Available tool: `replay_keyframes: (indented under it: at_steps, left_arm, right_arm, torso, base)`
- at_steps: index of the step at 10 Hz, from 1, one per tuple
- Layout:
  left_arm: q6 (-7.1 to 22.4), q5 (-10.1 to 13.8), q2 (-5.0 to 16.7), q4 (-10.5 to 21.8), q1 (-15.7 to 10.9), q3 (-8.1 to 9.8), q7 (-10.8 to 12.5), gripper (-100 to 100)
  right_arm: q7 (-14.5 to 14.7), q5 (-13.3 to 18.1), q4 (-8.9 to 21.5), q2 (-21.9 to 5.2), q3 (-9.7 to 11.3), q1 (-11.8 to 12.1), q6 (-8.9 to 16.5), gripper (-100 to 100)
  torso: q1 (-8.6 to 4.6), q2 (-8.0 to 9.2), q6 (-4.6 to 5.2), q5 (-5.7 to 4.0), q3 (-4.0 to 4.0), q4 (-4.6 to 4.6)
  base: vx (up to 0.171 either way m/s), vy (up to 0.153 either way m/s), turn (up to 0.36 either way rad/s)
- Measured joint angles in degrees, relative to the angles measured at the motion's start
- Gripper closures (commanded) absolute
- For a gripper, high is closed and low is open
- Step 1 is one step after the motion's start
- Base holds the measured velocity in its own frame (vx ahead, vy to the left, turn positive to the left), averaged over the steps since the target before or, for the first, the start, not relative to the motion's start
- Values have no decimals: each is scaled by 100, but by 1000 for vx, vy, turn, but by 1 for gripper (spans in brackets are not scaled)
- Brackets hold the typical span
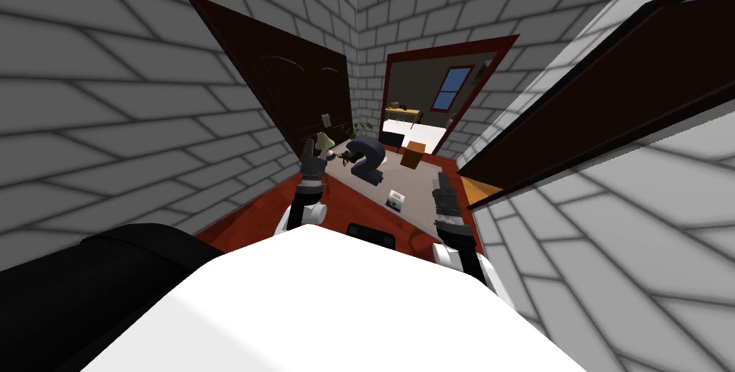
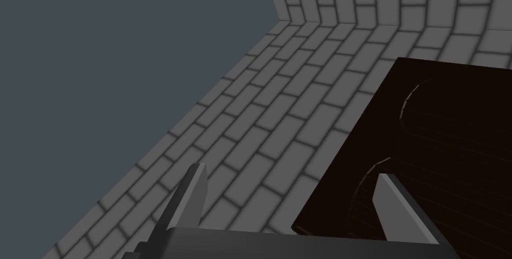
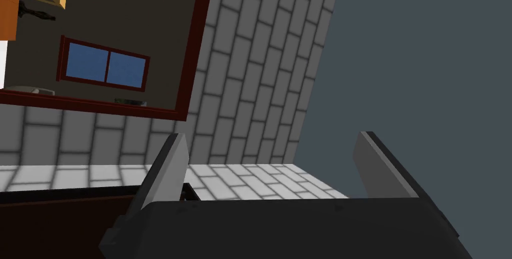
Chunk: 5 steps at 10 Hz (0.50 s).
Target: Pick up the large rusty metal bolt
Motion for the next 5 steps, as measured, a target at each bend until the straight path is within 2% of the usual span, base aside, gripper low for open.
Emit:
replay_keyframes:
  at_steps: [2,4,5]
  left_arm:
    - [0,0,0,0,0,0,0,0]
    - [0,0,0,0,0,0,0,0]
    - [0,0,0,0,0,0,0,0]
  right_arm:
    - [20,69,335,-267,45,-154,192,-100]
    - [64,162,745,-516,122,-324,356,-100]
    - [77,203,914,-672,153,-369,454,-100]
  torso:
    - [5,1,1,1,0,0]
    - [12,-4,0,2,-2,-1]
    - [14,-6,0,3,-4,-1]
  base:
    - [-50,-40,208]
    - [-39,-21,301]
    - [-19,-17,66]
